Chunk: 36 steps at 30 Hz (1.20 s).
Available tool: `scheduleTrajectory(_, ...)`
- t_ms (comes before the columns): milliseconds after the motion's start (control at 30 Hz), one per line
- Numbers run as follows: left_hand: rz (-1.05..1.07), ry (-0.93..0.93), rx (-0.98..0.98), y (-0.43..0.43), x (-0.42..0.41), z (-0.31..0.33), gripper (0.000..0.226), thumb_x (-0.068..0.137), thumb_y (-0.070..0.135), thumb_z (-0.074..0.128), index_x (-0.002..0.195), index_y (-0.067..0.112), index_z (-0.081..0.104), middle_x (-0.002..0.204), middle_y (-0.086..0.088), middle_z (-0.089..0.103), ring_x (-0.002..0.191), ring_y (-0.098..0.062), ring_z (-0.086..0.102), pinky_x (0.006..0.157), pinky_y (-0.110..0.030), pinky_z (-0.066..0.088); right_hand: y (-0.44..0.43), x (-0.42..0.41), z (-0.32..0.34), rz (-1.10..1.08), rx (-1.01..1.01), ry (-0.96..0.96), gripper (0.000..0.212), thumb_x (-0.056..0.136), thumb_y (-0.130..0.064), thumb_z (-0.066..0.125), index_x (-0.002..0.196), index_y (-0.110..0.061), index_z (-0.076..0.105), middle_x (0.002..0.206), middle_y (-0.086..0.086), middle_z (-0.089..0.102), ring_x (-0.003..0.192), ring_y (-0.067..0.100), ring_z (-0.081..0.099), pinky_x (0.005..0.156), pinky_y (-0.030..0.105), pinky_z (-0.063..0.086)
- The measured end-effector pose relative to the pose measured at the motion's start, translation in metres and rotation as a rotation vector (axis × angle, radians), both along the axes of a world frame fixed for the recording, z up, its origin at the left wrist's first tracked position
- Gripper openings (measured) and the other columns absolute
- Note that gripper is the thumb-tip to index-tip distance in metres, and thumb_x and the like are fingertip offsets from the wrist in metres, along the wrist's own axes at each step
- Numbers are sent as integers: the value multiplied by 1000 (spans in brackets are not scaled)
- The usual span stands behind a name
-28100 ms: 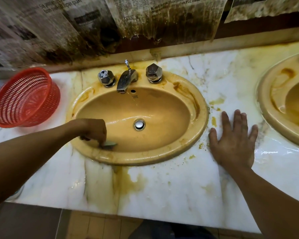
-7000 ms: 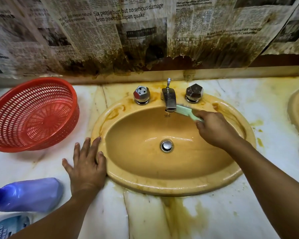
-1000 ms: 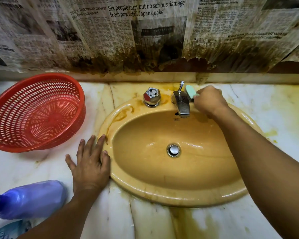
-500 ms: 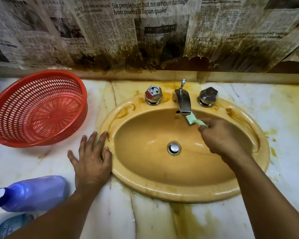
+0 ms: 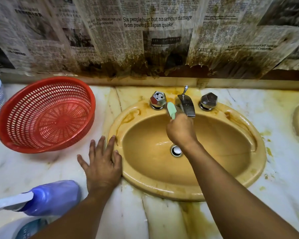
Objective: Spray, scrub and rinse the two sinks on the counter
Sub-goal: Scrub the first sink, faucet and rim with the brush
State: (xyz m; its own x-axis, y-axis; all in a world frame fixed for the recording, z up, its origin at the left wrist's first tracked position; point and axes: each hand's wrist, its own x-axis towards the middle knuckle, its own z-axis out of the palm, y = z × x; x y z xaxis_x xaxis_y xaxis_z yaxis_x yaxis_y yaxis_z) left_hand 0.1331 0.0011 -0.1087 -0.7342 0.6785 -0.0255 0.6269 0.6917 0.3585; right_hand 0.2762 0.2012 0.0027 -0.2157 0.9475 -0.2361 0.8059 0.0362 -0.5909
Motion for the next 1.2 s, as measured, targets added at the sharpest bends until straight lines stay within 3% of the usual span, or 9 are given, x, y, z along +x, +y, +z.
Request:
scheduleTrajectory(233, -31, -19, -21, 0, -2, 3, 69, 95, 55, 9, 162, 46, 18, 172, 6, 17, 160, -20, 0, 122, -67, -7, 32, -47, 1, -147, -37, 9, 27, 100, -12, 50, 122, -1, 62, 118, 19, 65, 97, 35, 65, 79, 43, 59)
scheduleTrajectory(400, -45, -5, -19, 0, -2, 4, 66, 97, 53, 10, 163, 45, 16, 172, 4, 19, 160, -23, 2, 120, -71, -3, -2, -5, -1, -134, -91, -31, 35, 96, -11, 47, 127, -8, 64, 105, 19, 67, 85, 40, 67, 71, 49, 61)
scheduleTrajectory(533, -58, -10, -32, 0, -2, 3, 66, 97, 54, 8, 163, 46, 13, 173, 4, 15, 160, -23, -1, 120, -71, -4, 23, -19, 11, -128, -122, -60, 25, 99, -10, 47, 119, -5, 62, 92, 15, 64, 64, 33, 64, 39, 26, 44)
scheduleTrajectory(733, -62, -8, -29, 1, -3, 4, 68, 96, 56, 6, 163, 45, 13, 173, 4, 14, 160, -23, -2, 120, -71, -4, 53, -61, 14, -40, -61, -119, 35, 102, -13, 53, 136, -4, 50, 129, 18, 54, 107, 35, 63, 91, 48, 59)
scheduleTrajectory(800, -58, -5, -27, 1, -2, 5, 68, 97, 55, 7, 163, 44, 15, 173, 3, 16, 160, -24, 0, 120, -71, -3, 52, -58, 12, -48, -65, -105, 31, 102, -14, 52, 132, -4, 53, 120, 17, 57, 98, 33, 63, 83, 47, 61)
scheduleTrajectory(900, -66, 0, -41, 0, -3, 5, 66, 98, 54, 10, 163, 46, 13, 172, 2, 16, 160, -24, 1, 120, -71, -3, 36, -36, 3, -76, -86, -72, 25, 102, -14, 48, 122, -4, 60, 104, 16, 63, 73, 30, 62, 47, 35, 52)
scheduleTrajectory(1033, -55, 9, -46, 0, -3, 4, 64, 98, 52, 16, 162, 47, 18, 170, 1, 23, 159, -25, 9, 120, -72, 3, 10, -11, -5, -81, -114, -53, 26, 101, -14, 48, 121, -6, 62, 103, 19, 67, 79, 38, 67, 59, 40, 56)
scheduleTrajectory(1133, -61, 12, -52, 0, -4, 5, 64, 98, 54, 13, 162, 48, 16, 170, 1, 22, 159, -25, 9, 120, -72, 2, 28, -28, -2, -96, -123, -86, 22, 101, -11, 46, 117, -4, 59, 104, 18, 64, 66, 33, 63, 40, 28, 44)
scheduleTrajectory(1200, -63, 10, -48, 0, -4, 6, 65, 97, 55, 11, 162, 48, 14, 171, 2, 20, 159, -25, 7, 120, -71, 1, 47, -46, 0, -93, -117, -86, 19, 101, -10, 47, 116, -4, 57, 114, 19, 62, 78, 35, 67, 43, 30, 47)
